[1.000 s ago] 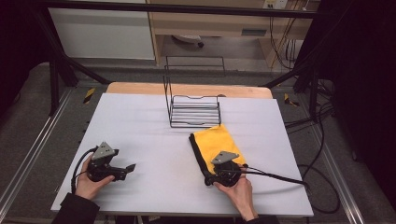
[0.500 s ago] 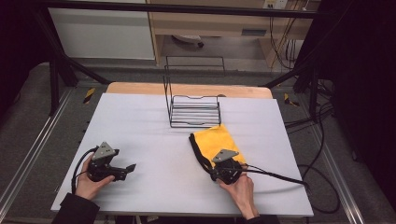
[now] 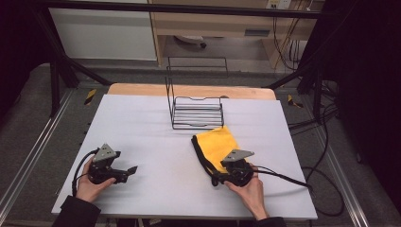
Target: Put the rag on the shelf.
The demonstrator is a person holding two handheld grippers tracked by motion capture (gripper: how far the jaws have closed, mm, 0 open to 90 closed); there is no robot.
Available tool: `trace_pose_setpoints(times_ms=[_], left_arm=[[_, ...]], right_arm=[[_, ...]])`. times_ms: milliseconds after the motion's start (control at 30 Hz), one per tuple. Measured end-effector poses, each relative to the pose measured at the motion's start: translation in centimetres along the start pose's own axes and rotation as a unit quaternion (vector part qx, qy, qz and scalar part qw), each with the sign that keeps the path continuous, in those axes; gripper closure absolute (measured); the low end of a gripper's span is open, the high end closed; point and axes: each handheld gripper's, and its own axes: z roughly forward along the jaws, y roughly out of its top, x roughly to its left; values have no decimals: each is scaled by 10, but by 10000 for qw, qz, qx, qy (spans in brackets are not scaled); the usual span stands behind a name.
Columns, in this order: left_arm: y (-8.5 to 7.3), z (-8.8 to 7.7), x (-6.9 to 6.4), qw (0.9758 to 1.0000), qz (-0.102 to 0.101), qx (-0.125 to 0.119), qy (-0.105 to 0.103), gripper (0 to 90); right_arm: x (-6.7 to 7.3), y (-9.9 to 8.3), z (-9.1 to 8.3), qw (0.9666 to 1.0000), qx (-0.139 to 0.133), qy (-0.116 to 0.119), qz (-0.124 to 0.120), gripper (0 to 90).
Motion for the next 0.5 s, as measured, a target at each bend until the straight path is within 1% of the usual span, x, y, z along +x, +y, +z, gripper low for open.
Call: trace_pose_setpoints(times_ms=[33, 100, 200, 233, 300, 367, 433, 467, 500], left_arm=[[0, 0, 0, 10000, 3, 6, 3, 73], [0, 0, -1, 10000, 23, 7, 3, 74], [1, 1, -1, 10000, 38, 23, 12, 74], [1, 1, -2, 10000, 36, 26, 14, 74], [0, 2, -2, 10000, 45, 34, 16, 74], [0, 2, -2, 10000, 42, 41, 12, 74], [0, 2, -2, 10000, 45, 40, 12, 74], [0, 1, -2, 10000, 43, 30, 10, 74], [0, 1, -2, 10000, 35, 26, 9, 75]], right_arm=[[-1, -3, -5, 10000, -13, -15, -36, 488], [0, -11, -12, 9999, 53, -20, -115, 475], [1, -23, -11, 9995, 237, -24, -211, 471], [2, -23, -10, 9994, 266, 3, -213, 471], [3, -21, -6, 9995, 207, 73, -213, 490], [5, -17, -2, 9996, 151, 92, -198, 505], [8, -15, 3, 9991, 207, -32, -377, 520], [9, -14, 5, 9988, 209, -78, -436, 530], [10, -14, 6, 9987, 197, -130, -454, 559]])
